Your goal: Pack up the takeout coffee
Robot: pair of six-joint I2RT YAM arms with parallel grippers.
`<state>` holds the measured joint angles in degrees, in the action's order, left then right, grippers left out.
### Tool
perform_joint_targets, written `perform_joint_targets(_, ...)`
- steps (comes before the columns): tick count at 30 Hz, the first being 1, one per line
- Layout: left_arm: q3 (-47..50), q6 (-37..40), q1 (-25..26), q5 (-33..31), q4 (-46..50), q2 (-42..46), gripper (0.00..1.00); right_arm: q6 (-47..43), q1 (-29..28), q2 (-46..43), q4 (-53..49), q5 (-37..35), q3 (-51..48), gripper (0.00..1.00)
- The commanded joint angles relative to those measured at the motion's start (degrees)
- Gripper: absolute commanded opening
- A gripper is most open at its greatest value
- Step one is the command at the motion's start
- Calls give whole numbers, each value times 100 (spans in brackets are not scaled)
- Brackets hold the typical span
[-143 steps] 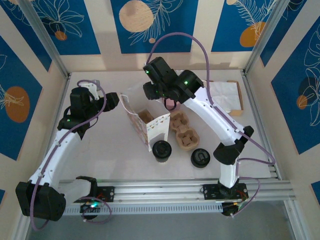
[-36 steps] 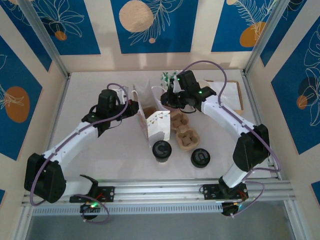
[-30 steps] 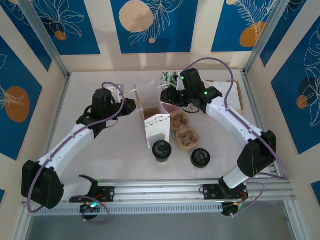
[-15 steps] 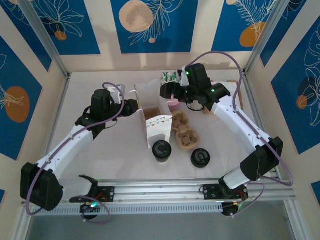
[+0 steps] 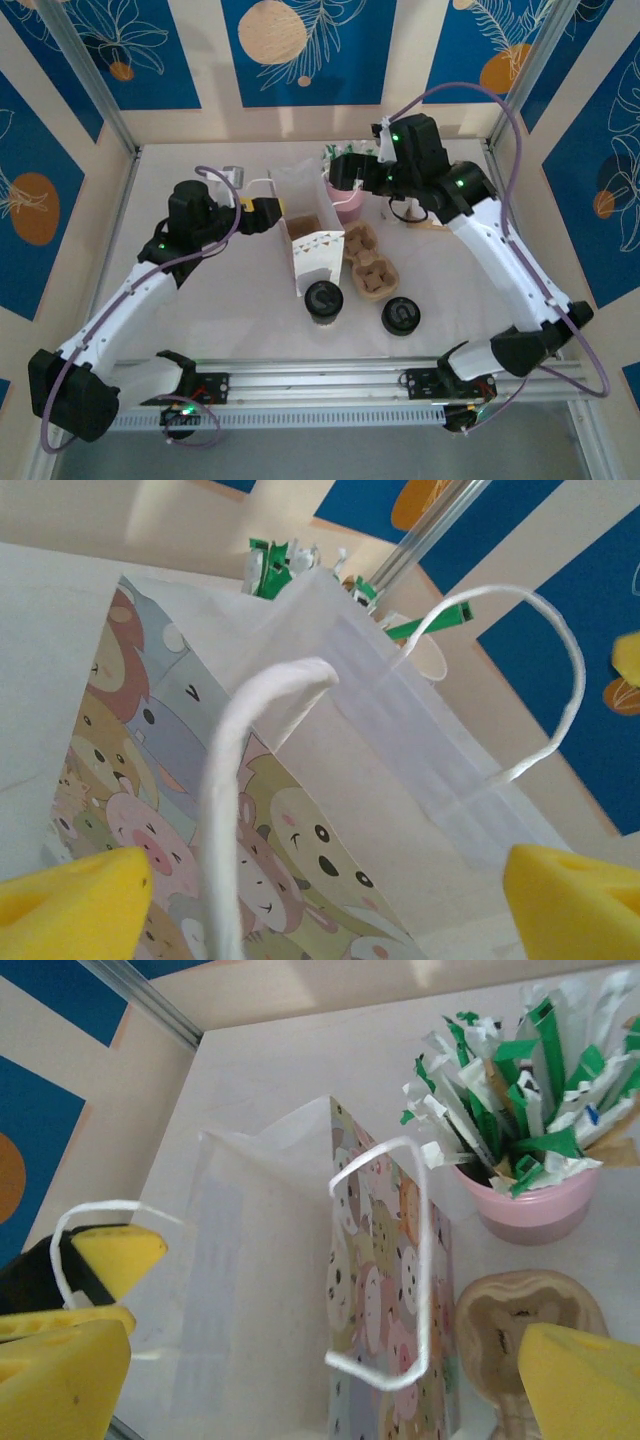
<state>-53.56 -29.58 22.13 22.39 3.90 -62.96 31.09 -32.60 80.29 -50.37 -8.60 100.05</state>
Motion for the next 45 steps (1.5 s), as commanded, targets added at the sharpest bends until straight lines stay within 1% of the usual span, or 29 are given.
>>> perform_joint_targets(1, 14, 271, -42, -86, -54, 260, 100, -262, -326, -345, -591, -559, 169, 100)
perform_joint_targets(4, 23, 373, -42, -218, -28, 417, 100, -426, -783, -607, -728, -856, -21, 100)
perform_joint_targets(6, 56, 447, -36, -337, -31, 528, 100, -602, -1199, -807, -717, -1030, -247, 99)
perform_joint_targets(9, 39, 608, -42, -564, 74, 704, 100, -875, -1748, -1149, -559, -1038, -781, 99)
perform_joint_targets(11, 71, 672, -41, -875, 128, 858, 100, -985, -2002, -1372, -437, -1050, -1190, 99)
perform_joint_targets(13, 137, 695, -51, -1321, 207, 1020, 100, -1008, -2175, -1566, -359, -1118, -1580, 96)
perform_joint_targets(17, 179, 739, -63, -2135, 464, 1236, 100, -1109, -2531, -1831, -109, -943, -2460, 93)
perform_joint_targets(20, 145, 797, -77, -2217, 565, 1247, 100, -1273, -2968, -1771, -25, -1045, -2959, 92)
perform_joint_targets(23, 118, 787, -77, -2093, 570, 1194, 99, -1172, -3211, -1519, -28, -1213, -3214, 91)
perform_joint_targets(25, 105, 774, -77, -2073, 603, 1152, 97, -1056, -3326, -1367, 56, -1333, -3360, 90)
perform_joint_targets(28, 57, 787, -77, -2124, 709, 1085, 97, -880, -3440, -1218, 309, -1380, -3577, 93)
perform_joint_targets(30, 48, 796, -78, -2114, 718, 1054, 97, -878, -3481, -1161, 485, -1407, -3739, 94)
perform_joint_targets(33, 49, 786, -83, -2060, 718, 1023, 97, -817, -3444, -1082, 662, -1504, -3915, 94)
perform_joint_targets(40, 48, 805, -86, -2037, 718, 957, 97, -705, -3306, -867, 1004, -1332, -4137, 93)
perform_joint_targets(45, 50, 822, -86, -2037, 724, 955, 96, -709, -3257, -760, 1093, -1497, -4213, 93)
